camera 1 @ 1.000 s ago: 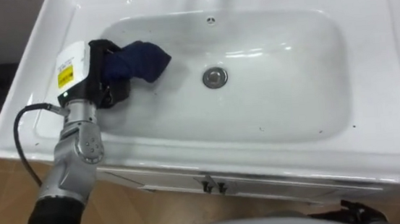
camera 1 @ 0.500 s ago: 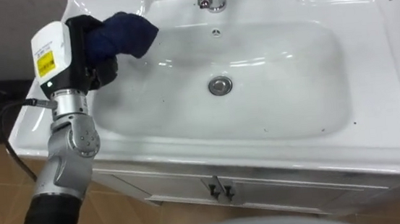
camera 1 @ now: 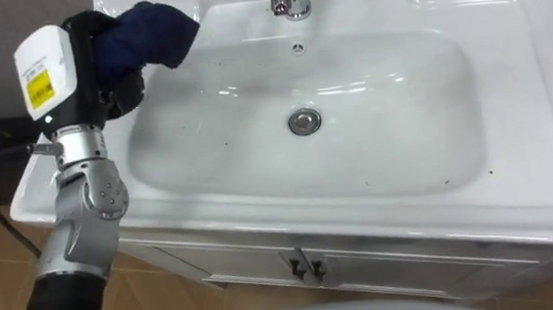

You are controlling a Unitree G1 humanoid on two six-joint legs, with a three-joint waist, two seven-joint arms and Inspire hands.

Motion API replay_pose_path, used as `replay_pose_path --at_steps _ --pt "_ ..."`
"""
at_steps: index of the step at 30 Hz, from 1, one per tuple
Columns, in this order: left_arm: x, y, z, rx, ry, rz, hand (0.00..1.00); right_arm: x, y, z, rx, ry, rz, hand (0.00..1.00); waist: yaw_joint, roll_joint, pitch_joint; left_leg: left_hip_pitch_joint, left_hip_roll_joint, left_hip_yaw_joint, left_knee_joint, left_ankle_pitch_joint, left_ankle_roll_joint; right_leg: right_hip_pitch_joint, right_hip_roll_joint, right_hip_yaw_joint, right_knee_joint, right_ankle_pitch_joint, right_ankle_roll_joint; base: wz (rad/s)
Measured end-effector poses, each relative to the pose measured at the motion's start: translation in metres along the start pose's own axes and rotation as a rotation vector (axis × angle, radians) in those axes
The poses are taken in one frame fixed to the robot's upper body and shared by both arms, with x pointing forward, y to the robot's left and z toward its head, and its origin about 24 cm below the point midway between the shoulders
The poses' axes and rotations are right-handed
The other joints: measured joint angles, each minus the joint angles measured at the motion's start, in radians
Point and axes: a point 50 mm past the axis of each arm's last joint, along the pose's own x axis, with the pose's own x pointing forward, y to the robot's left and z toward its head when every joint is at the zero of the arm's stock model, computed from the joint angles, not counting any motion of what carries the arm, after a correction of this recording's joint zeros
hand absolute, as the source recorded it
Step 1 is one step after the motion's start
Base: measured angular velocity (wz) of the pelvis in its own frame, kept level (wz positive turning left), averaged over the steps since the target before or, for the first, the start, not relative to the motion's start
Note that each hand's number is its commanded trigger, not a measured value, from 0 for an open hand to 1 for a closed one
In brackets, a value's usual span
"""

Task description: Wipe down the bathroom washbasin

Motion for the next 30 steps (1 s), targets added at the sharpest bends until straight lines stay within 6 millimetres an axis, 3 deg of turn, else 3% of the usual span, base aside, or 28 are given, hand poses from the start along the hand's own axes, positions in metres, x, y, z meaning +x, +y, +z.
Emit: replay_pose_path --at_steps 7,16,26,27,28,29,30 --pt "-0.003 0.011 -0.024 0.106 0.049 -0.003 1.0 0.0 -0.001 -0.003 -0.008 0.019 -0.003 0.0 0.0 0.005 0.0083 0.005 -0.003 0.0 -0.008 0.0 0.0 0.01 0.0 -0.001 -0.008 0.0 0.001 0.0" --pt "-0.033 -0.004 -0.065 0.222 0.253 -0.171 1.0 -0.001 -0.003 0.001 0.003 0.019 0.025 0.0 0.0 0.013 0.0025 0.022 -0.004 -0.007 -0.032 0.0 0.0 0.018 0.003 0.003 -0.015 0.001 0.001 -0.02" --pt "-0.035 -0.005 -0.069 0.238 0.278 -0.214 1.0 -0.001 -0.005 0.006 0.024 -0.005 0.014 0.0 0.003 0.019 0.0 0.023 -0.004 -0.012 -0.031 0.0 0.0 0.02 0.001 -0.002 -0.015 0.002 0.003 0.01" --pt "-0.036 -0.005 -0.069 0.242 0.282 -0.215 0.68 -0.001 -0.005 0.006 0.03 -0.005 0.007 0.0 0.003 0.02 -0.0004 0.023 -0.005 -0.012 -0.03 0.0 0.0 0.02 0.002 0.0 -0.016 0.002 0.003 0.0" --pt "-0.036 -0.005 -0.07 0.248 0.289 -0.217 0.18 -0.001 -0.006 0.006 0.036 -0.003 0.001 0.0 0.003 0.022 -0.0006 0.023 -0.005 -0.012 -0.028 0.0 0.0 0.019 0.002 0.001 -0.018 0.002 0.003 0.0" --pt "-0.037 -0.004 -0.071 0.251 0.293 -0.218 0.0 -0.001 -0.006 0.005 0.038 0.0 -0.002 0.0 0.003 0.022 -0.0005 0.023 -0.005 -0.012 -0.026 0.0 0.0 0.019 0.001 0.001 -0.018 0.002 0.003 0.0" --pt "-0.038 -0.004 -0.071 0.257 0.294 -0.22 0.0 -0.001 -0.006 0.005 0.04 0.007 -0.007 0.0 0.003 0.023 -0.0007 0.022 -0.005 -0.012 -0.022 0.0 0.0 0.02 0.001 0.001 -0.018 0.002 0.003 0.0"
